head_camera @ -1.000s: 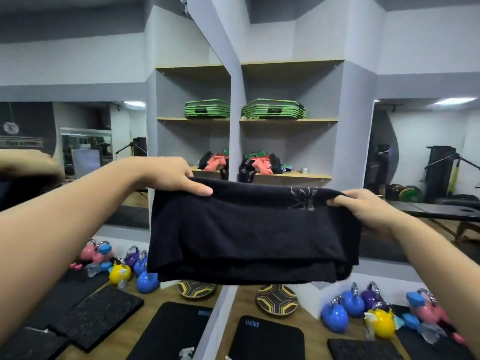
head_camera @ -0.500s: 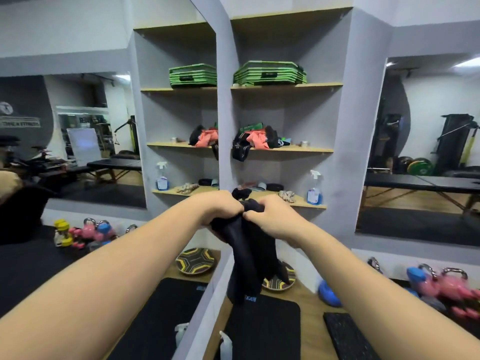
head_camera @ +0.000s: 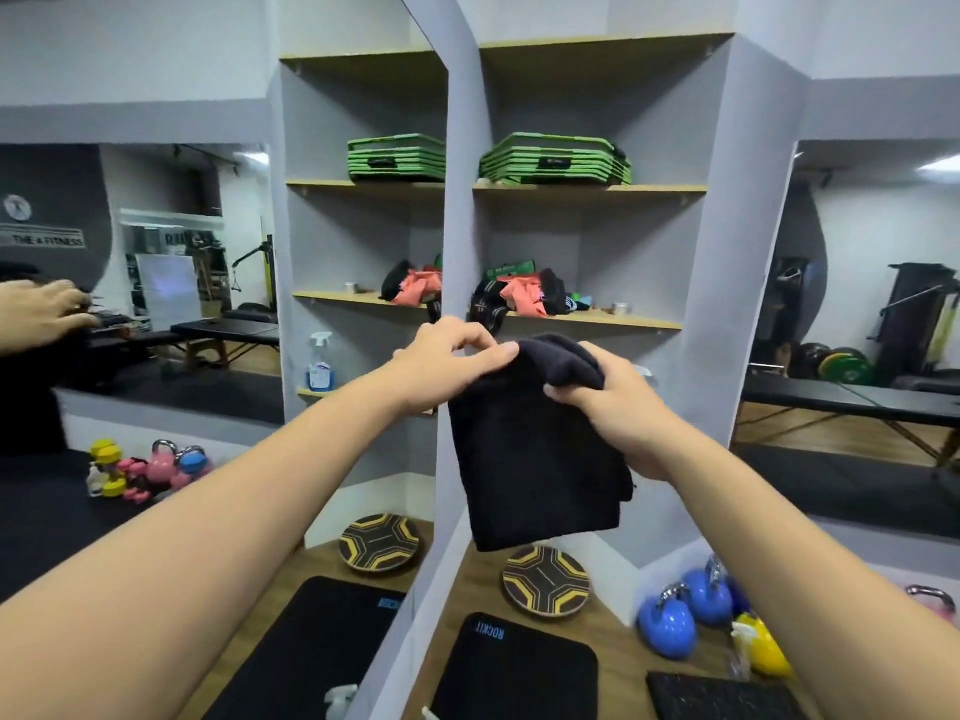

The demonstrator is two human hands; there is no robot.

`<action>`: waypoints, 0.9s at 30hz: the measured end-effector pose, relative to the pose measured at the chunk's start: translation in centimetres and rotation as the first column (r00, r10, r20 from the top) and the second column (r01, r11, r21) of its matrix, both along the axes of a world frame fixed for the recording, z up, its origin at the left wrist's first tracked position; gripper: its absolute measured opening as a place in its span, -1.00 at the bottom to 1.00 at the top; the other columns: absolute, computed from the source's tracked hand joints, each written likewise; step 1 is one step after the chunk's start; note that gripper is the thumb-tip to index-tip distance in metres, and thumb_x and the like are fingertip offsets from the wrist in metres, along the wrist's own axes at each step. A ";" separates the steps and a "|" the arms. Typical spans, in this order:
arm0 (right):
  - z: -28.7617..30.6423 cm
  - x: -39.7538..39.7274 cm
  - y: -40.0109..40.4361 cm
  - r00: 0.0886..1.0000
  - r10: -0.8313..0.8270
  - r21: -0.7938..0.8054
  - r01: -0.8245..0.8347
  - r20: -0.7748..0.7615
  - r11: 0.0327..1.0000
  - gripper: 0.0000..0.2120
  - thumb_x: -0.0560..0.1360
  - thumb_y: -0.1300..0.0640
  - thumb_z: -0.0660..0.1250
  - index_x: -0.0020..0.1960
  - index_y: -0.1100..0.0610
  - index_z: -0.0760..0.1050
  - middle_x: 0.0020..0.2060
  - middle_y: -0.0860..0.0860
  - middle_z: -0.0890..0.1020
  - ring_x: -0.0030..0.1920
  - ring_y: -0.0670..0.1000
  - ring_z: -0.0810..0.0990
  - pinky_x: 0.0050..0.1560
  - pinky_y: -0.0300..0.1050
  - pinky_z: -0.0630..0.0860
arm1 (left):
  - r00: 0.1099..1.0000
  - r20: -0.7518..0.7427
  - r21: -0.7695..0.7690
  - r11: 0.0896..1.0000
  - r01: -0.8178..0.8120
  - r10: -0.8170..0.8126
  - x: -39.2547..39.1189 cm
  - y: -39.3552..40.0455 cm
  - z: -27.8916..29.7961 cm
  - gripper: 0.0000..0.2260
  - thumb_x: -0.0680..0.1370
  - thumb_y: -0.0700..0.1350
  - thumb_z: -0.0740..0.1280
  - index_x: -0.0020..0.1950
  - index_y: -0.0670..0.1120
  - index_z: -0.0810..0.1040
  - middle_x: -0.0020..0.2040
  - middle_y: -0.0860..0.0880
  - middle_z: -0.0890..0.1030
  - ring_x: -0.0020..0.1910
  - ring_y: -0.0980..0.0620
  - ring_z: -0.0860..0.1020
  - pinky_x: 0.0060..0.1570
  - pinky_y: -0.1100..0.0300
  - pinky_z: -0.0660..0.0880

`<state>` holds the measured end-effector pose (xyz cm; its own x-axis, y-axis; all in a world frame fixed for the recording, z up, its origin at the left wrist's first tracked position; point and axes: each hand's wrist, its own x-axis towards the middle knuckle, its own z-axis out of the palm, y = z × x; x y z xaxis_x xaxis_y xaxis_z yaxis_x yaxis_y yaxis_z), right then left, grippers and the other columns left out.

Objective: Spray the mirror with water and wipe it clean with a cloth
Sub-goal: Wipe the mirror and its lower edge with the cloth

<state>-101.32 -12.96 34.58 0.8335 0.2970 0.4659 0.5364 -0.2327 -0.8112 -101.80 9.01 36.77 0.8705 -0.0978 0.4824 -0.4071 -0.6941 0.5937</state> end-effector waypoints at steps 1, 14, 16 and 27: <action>0.3 0.9 -0.2 0.999 0.050 0.032 -0.050 -0.017 0.998 -0.65 0.55 0.32 0.38 0.20 -0.06 0.58 0.02 -0.05 0.72 0.08 -0.05 0.66 0.20 0.01 0.57 | 0.989 -0.074 -0.079 0.990 0.119 -0.124 0.9 0.7 -0.4 -0.65 0.46 0.38 0.41 -0.13 0.10 0.61 -0.04 0.13 0.59 0.02 0.13 0.55 0.15 0.06 0.41; 2.8 19.4 2.3 0.988 0.152 0.094 -0.150 -0.019 0.984 -0.63 0.53 0.21 0.39 0.33 0.04 0.54 0.16 0.06 0.69 0.25 0.11 0.62 0.30 0.08 0.53 | 0.905 -0.118 -0.265 0.891 0.369 -0.410 20.7 7.2 0.2 -0.66 0.40 0.05 0.59 0.06 0.03 0.54 -0.06 0.02 0.58 -0.14 0.14 0.51 -0.08 0.19 0.42; 3.1 22.0 2.5 0.990 0.141 0.105 -0.138 -0.017 0.985 -0.62 0.49 0.17 0.41 0.29 0.03 0.56 0.14 0.07 0.70 0.24 0.11 0.63 0.28 0.09 0.53 | 0.943 -0.101 -0.078 0.947 0.312 -0.318 23.6 7.6 0.6 -0.71 0.40 0.22 0.53 -0.06 0.10 0.56 -0.04 0.12 0.54 -0.01 0.13 0.50 0.09 0.12 0.41; 0.5 32.7 -0.6 0.991 0.006 0.039 -0.001 -0.133 0.999 -0.80 0.59 0.10 0.31 0.17 0.02 0.63 0.07 0.02 0.72 0.12 0.05 0.66 0.13 0.03 0.61 | 0.908 -0.280 -0.080 0.950 0.302 -0.312 34.4 8.1 -0.9 -0.56 0.42 0.26 0.54 0.06 -0.08 0.73 0.02 -0.05 0.74 0.06 0.01 0.66 0.16 0.01 0.54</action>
<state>-68.60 -13.52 35.05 0.8877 0.2840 0.3625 0.4243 -0.1982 -0.8836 -67.41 17.14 35.87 0.9011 -0.3705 0.2255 -0.4063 -0.5392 0.7377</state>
